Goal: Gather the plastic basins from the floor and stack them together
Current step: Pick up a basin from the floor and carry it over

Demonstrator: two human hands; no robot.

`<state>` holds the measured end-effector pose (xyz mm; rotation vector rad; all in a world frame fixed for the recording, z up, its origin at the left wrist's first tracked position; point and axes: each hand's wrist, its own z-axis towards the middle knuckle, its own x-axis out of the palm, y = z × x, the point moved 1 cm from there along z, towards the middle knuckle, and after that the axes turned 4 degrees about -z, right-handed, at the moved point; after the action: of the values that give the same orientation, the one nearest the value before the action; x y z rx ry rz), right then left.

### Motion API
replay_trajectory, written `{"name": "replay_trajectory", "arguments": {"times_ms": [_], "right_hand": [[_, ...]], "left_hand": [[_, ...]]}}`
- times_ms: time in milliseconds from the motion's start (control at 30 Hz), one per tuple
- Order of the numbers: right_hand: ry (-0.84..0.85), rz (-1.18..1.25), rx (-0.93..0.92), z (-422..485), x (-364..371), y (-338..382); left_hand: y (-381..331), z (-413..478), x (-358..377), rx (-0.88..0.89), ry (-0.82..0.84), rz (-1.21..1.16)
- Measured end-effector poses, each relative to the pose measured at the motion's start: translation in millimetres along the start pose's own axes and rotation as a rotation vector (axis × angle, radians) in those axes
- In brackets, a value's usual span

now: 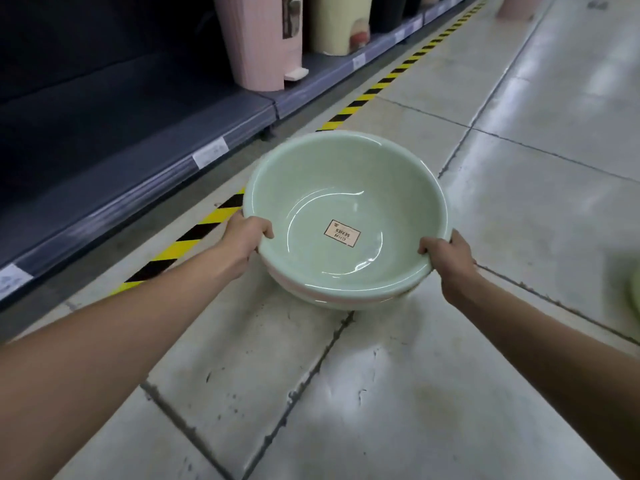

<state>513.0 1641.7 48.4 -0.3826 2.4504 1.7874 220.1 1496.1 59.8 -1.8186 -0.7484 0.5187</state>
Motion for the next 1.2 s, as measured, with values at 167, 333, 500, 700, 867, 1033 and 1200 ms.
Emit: {"name": "replay_trajectory", "arguments": {"times_ms": [167, 333, 500, 700, 867, 1033, 1200], "right_hand": [[0.021, 0.011, 0.074, 11, -13, -39], [0.054, 0.018, 0.076, 2, -24, -56], [0.045, 0.06, 0.206, -24, -36, -65], [0.002, 0.033, 0.172, -74, -77, -88], [-0.197, 0.149, 0.218, -118, -164, -92], [-0.407, 0.326, 0.14, -122, -268, -67], [-0.517, 0.496, 0.201, -110, -357, -55]], "left_hand": [[20, 5, 21, -0.024, 0.009, 0.036], [53, -6, 30, -0.124, -0.005, -0.092], [74, -28, 29, -0.198, -0.057, -0.212], [65, -60, 50, -0.124, 0.033, -0.189], [31, -111, 130, -0.089, 0.209, -0.133], [7, -137, 236, -0.102, 0.396, -0.174], [-4, -180, 351, -0.102, 0.474, -0.264]]}}
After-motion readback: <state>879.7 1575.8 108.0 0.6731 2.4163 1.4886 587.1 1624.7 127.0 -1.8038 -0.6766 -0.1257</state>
